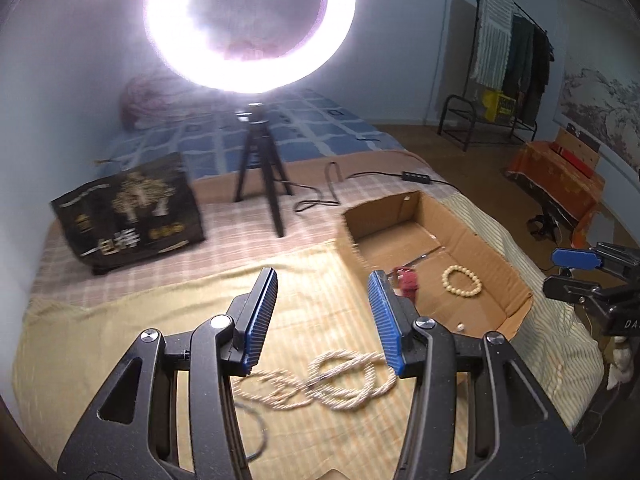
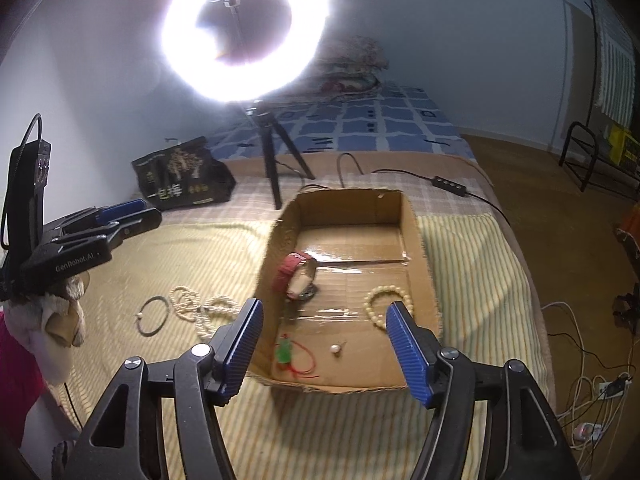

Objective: Organize jewelry
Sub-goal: 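Withdraw both open tools from the box, then move the left tool to the pearl earring inside the black bangle and close on it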

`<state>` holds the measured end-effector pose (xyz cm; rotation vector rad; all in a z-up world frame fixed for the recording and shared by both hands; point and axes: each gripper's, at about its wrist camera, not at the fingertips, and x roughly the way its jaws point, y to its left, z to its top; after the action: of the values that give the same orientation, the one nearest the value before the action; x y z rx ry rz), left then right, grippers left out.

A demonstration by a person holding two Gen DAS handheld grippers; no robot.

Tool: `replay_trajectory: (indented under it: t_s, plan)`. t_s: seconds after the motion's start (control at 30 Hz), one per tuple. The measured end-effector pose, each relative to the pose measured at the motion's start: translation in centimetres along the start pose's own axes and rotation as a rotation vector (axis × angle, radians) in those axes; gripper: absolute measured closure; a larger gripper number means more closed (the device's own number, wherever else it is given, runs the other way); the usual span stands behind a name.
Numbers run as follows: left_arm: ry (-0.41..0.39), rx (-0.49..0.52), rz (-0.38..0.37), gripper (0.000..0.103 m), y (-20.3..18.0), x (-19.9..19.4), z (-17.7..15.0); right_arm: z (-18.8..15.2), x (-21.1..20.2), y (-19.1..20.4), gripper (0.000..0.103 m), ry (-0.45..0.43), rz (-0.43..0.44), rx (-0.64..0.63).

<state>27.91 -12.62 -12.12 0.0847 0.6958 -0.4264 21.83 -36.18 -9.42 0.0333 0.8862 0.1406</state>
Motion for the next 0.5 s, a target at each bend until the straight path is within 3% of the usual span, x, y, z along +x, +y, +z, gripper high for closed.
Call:
replay_trajectory:
  t_s: [0.23,0.5]
  plan:
    - [-0.003,-0.053,0.06,0.055,5.1,-3.2,-2.1,-0.2,-0.6,2.7,0.032,-0.001,0.028,-0.042]
    - [0.009,-0.092,0.106,0.055,8.7,-6.2,-5.0,-0.4,-1.4,5.4,0.021,0.0,0.051,-0.09]
